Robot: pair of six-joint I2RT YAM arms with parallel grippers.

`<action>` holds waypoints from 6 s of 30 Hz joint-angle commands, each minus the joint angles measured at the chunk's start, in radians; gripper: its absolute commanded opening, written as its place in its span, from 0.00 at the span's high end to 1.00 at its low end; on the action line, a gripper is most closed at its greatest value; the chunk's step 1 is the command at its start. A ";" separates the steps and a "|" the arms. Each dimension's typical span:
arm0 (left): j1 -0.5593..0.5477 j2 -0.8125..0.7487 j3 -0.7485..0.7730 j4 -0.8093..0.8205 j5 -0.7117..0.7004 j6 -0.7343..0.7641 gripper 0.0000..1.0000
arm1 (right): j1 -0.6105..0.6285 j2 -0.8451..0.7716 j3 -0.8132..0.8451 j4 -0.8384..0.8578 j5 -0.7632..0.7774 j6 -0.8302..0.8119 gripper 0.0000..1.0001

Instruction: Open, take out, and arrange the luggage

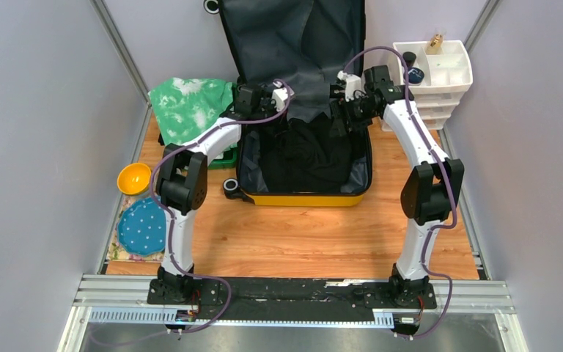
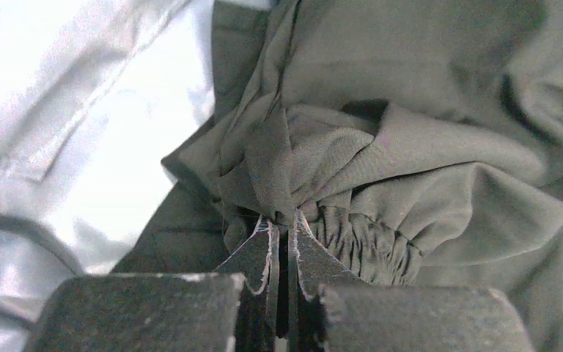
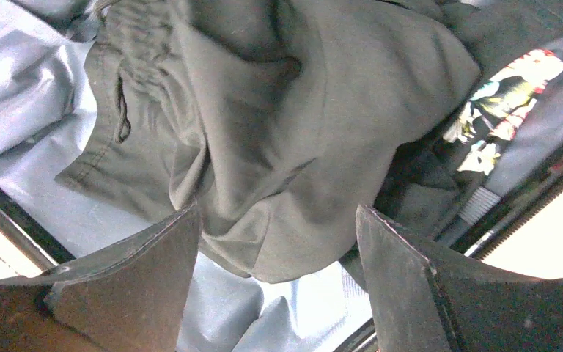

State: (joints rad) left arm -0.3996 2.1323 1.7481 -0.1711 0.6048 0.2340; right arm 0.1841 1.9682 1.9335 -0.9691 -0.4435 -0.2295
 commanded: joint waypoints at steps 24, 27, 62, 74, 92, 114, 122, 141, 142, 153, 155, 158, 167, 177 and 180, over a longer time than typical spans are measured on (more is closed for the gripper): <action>0.119 -0.089 -0.082 -0.398 -0.034 0.315 1.00 | -0.011 0.170 0.041 -0.020 -0.067 0.174 0.16; 0.120 -0.089 -0.079 -0.406 -0.079 0.321 1.00 | -0.011 0.176 0.055 -0.014 -0.135 0.188 0.16; 0.251 -0.308 -0.286 0.112 0.210 -0.410 0.19 | 0.092 0.116 -0.011 0.231 -0.247 0.594 1.00; 0.047 -0.446 -0.681 0.648 0.139 -0.518 0.17 | 0.173 0.101 -0.056 0.512 -0.360 0.785 1.00; 0.061 -0.276 -0.552 0.731 0.536 0.019 0.16 | 0.161 -0.019 -0.119 0.512 -0.527 0.587 1.00; 0.057 -0.351 -0.447 0.596 0.310 -0.143 1.00 | 0.121 -0.098 0.108 0.566 -0.520 0.556 0.35; 0.134 -0.471 -0.285 0.368 0.216 -0.274 1.00 | -0.018 -0.147 0.148 0.756 -0.382 0.650 0.05; 0.298 -0.456 -0.024 -0.074 -0.554 -0.131 1.00 | -0.038 -0.169 0.044 0.696 -0.351 0.575 0.03; 0.307 -0.413 -0.018 -0.067 -0.563 -0.131 1.00 | -0.040 -0.167 0.044 0.692 -0.351 0.565 0.03; 0.386 -0.012 0.304 -0.065 -0.704 0.008 1.00 | -0.037 -0.147 0.053 0.590 -0.294 0.483 0.03; 0.389 0.014 0.300 -0.050 -0.695 0.051 1.00 | -0.037 -0.147 0.045 0.590 -0.288 0.483 0.03; 0.393 0.043 0.315 -0.047 -0.680 0.057 1.00 | -0.035 -0.137 0.048 0.589 -0.287 0.484 0.03; 0.429 -0.175 0.231 -0.119 -0.536 0.051 1.00 | -0.028 -0.130 0.041 0.583 -0.300 0.480 0.03; 0.429 -0.400 0.096 -0.205 -0.545 0.040 1.00 | -0.026 -0.149 0.005 0.575 -0.328 0.476 0.02; 0.429 -0.390 0.088 -0.219 -0.560 0.080 1.00 | -0.026 -0.154 -0.004 0.575 -0.330 0.476 0.02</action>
State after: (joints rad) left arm 0.0223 1.7657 1.8473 -0.3710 0.0620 0.2733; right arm 0.1505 1.8389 1.9347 -0.4088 -0.7540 0.2604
